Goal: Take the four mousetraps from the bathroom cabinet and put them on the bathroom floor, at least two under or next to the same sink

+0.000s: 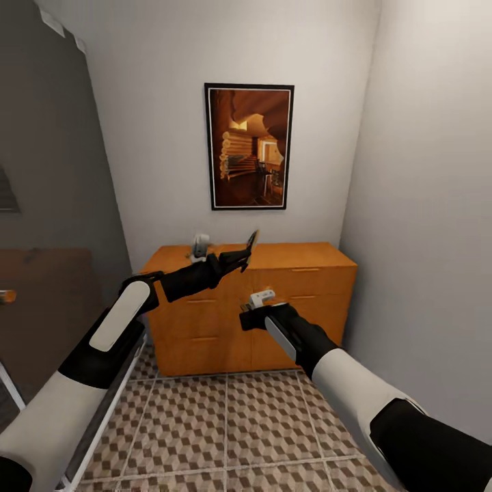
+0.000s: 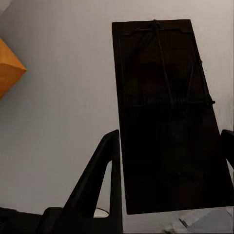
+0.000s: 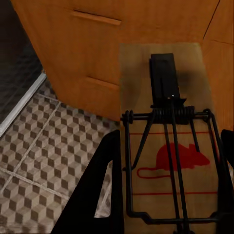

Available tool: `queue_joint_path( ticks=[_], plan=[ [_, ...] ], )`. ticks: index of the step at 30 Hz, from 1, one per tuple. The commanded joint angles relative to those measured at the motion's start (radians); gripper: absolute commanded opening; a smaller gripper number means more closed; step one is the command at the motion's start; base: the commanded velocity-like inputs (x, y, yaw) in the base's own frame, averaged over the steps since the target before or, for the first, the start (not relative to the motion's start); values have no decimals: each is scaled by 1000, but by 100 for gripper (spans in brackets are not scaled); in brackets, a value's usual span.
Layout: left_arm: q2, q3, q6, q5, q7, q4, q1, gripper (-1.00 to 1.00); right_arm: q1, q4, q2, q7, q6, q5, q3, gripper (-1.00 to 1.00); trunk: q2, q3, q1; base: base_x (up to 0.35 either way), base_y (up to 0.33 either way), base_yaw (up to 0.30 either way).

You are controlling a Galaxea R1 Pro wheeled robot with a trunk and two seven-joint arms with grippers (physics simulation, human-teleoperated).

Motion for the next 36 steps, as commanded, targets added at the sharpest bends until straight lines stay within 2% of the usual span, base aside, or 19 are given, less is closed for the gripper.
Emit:
queue_joint_path(
  ticks=[1, 3, 4, 6, 7, 9, 10, 12, 14, 18, 23, 26, 30, 32, 34, 36],
  plan=[
    [1, -11, 2, -8, -1, 0, -1, -100, 7, 0, -2, 2, 4, 1, 2, -100, -1, -1, -1, -325, 0, 0],
    [4, -48, 3, -22, 1, 8, 1, -100, 32, 9, -13, 5, 4, 3, 3, -100, -1, -1, -1, -325, 0, 0],
    [5, -105, 3, -28, 2, 48, 4, -100, 45, 13, -15, 5, 3, 3, 4, -100, -1, -1, -1, -325, 0, 0],
    [6, -171, 3, -32, 3, 84, 5, -100, 55, 20, -15, 3, -6, 4, 4, -100, -1, -1, -1, -318, 0, 0],
    [10, -227, 2, -39, 4, 98, 6, -100, 65, 31, -17, 2, -24, 8, 4, -100, -1, -1, -1, -124, 0, 0],
    [11, -259, 3, -71, 4, 103, 7, -100, 69, 38, -20, 0, -34, 9, 5, -100, -1, -1, -1, -65, 0, 0],
    [11, -273, 5, -101, 3, 104, 8, -100, 71, 40, -24, -1, -37, 10, 5, -100, -1, -1, -1, -26, 0, 0],
    [9, -292, 6, -133, 3, 104, 9, -100, 79, 42, -41, -1, -39, 23, 6, -100, -1, -1, -1, -11, 0, 0],
    [7, -335, 4, -145, 3, 102, 10, -100, 115, 38, -74, 1, -41, 73, 6, -100, -1, -1, -1, -3, 0, 0],
    [3, -376, 1, -148, 3, 104, 10, -100, 131, 37, -84, 4, -41, 94, 6, -100, -1, -1, -1, -62, 0, 0],
    [5, -388, 1, -149, 3, 104, 10, -100, 134, 42, -84, 4, -41, 98, 10, -100, -1, -1, -1, -282, 0, 0],
    [5, -390, 0, -149, 4, 112, 13, -100, 140, 43, -84, 4, -41, 98, 26, -100, -1, -1, -1, -330, 0, 0],
    [7, -392, 0, -150, 4, 173, 17, -100, 141, 56, -85, 4, -42, 98, 31, -100, -1, -1, -1, -333, 0, 0],
    [7, -409, -1, -150, 3, 205, 17, -100, 141, 81, -87, 4, -47, 99, 32, -100, -1, -1, -1, -281, 0, 0],
    [8, -441, -2, -153, 4, 237, 17, -100, 141, 124, -86, 4, -84, 108, 32, -100, -1, -1, -1, -197, 0, 0],
    [9, -457, -3, -155, 4, 264, 17, -100, 142, 158, -84, 4, -113, 124, 32, -100, -1, -1, -1, -147, 0, 0]
  ],
)
